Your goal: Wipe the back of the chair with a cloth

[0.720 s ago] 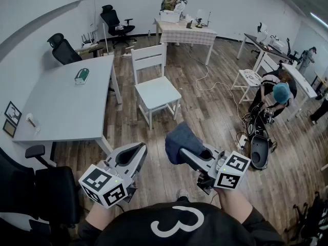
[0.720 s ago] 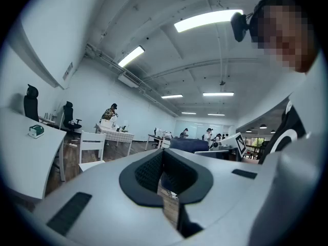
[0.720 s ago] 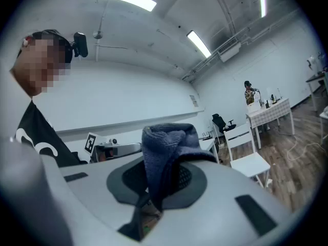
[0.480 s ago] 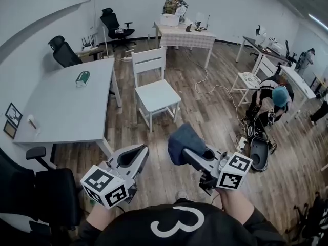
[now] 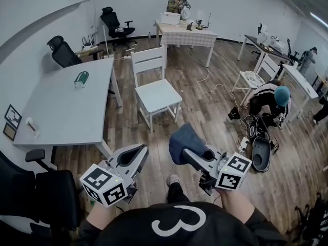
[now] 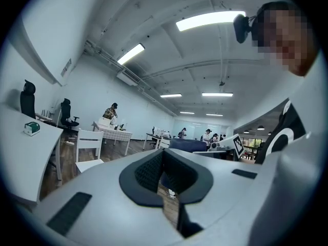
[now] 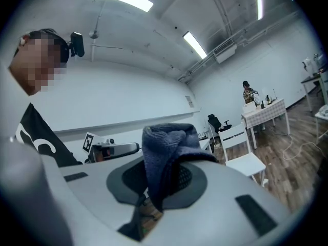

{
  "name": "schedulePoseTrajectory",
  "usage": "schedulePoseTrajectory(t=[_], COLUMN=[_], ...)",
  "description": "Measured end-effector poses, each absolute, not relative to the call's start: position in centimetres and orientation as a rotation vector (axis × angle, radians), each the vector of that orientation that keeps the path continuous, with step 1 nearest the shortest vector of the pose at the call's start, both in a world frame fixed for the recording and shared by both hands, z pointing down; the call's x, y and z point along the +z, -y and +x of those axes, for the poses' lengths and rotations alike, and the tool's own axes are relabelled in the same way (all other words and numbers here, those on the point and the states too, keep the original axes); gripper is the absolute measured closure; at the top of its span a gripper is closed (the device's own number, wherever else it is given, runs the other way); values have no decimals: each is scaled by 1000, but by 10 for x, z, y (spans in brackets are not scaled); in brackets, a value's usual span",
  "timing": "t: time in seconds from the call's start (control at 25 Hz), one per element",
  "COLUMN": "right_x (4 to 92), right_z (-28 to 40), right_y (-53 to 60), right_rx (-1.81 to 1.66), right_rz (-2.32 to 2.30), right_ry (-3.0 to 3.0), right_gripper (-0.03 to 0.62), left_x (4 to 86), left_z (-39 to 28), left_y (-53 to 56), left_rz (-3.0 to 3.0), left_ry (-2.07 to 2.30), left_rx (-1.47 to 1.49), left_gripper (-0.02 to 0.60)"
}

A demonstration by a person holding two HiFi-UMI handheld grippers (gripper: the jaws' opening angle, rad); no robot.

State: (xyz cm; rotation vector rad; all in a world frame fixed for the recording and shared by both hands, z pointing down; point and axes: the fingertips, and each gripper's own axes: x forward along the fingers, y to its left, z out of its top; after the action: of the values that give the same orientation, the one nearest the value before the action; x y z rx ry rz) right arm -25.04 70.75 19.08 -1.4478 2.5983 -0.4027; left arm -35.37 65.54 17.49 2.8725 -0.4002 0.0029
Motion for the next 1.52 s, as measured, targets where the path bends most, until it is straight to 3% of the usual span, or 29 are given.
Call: schedulePoseTrajectory(t=[0.4, 0.92, 1.52], right_x=[253, 293, 268], right_z=[-172, 0, 32], right_y=[-612, -427, -271], right_rx=[-571, -695, -615], right_rz=[-1386, -1450, -1369], right_ry=[-2530, -2541, -2589], right_gripper=[545, 546, 545], left_x=[229, 268, 251], left_z=[-281, -98, -76], left_y=[-562, -382, -234], left_rz=[2793, 2712, 2704], left_ry=[443, 416, 529], left_rx=[123, 265, 144], left_gripper=[568, 568, 568])
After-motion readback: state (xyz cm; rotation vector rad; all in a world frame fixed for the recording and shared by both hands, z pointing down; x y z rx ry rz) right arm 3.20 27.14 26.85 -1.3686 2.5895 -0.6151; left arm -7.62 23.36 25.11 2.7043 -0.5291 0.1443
